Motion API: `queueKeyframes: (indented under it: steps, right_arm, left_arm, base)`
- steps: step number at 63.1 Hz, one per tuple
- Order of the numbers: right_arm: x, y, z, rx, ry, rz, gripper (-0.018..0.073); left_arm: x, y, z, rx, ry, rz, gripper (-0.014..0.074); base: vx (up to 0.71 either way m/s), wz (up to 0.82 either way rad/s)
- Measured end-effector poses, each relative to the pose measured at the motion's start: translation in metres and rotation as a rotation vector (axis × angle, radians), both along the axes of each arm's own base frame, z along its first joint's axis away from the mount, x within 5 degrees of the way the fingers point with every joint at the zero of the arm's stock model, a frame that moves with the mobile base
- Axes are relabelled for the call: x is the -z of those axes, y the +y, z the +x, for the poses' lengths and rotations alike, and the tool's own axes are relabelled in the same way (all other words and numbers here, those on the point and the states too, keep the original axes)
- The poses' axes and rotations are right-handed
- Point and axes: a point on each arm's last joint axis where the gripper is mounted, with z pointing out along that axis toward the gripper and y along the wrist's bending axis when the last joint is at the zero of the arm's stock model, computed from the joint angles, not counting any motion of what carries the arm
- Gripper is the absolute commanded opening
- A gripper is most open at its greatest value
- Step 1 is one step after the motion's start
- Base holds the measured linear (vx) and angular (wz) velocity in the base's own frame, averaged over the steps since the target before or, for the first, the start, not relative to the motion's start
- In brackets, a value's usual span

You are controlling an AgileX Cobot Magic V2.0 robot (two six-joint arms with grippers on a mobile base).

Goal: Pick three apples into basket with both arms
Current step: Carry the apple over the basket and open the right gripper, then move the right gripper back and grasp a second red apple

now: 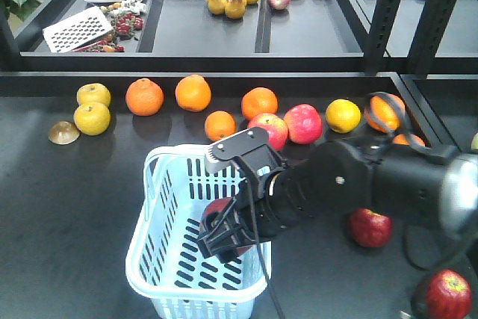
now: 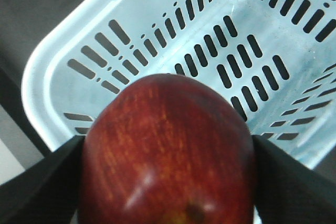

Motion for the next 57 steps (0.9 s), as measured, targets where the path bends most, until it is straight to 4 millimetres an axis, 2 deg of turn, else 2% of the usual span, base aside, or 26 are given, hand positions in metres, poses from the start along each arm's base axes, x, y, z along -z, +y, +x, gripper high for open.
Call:
queueKeyframes:
  steps: [11, 23, 30, 38, 46, 52, 57]
  right_arm:
    - [0.002, 0.002, 0.002, -0.009, -0.004, -0.005, 0.0689]
    - [0.001, 0.0, -0.001, -0.022, 0.022, -0.022, 0.0687]
    - [-0.007, -0.009, -0.007, -0.015, 0.061, -0.052, 0.0679]
    - [-0.022, -0.034, -0.006, 0.04, 0.066, -0.11, 0.0673]
    - [-0.032, -0.075, 0.008, 0.159, 0.037, -0.205, 0.0671]
    - [-0.03, -0.108, 0.024, 0.257, 0.026, -0.263, 0.067]
    - [-0.021, -0.134, 0.039, 0.337, 0.045, -0.3, 0.0668]
  left_arm:
    - [0.0, 0.0, 0.0, 0.0, 0.0, 0.0, 0.0585]
    - [0.0, 0.0, 0.0, 0.0, 0.0, 0.0, 0.0585]
    - [0.0, 0.0, 0.0, 0.0, 0.001, 0.0, 0.0585]
    - [0.0, 0.0, 0.0, 0.0, 0.001, 0.0, 0.0585]
    - [0.0, 0.0, 0.0, 0.0, 0.001, 0.0, 0.0585]
    - [0.0, 0.0, 0.0, 0.0, 0.001, 0.0, 0.0585]
    - [0.0, 0.0, 0.0, 0.0, 0.001, 0.0, 0.0585]
  base:
    - [0.0, 0.0]
    - [0.0, 0.0]
    - [0.0, 0.0]
    - [0.0, 0.0]
    - [0.0, 0.0]
    - [0.0, 0.0]
    - [0.0, 0.0]
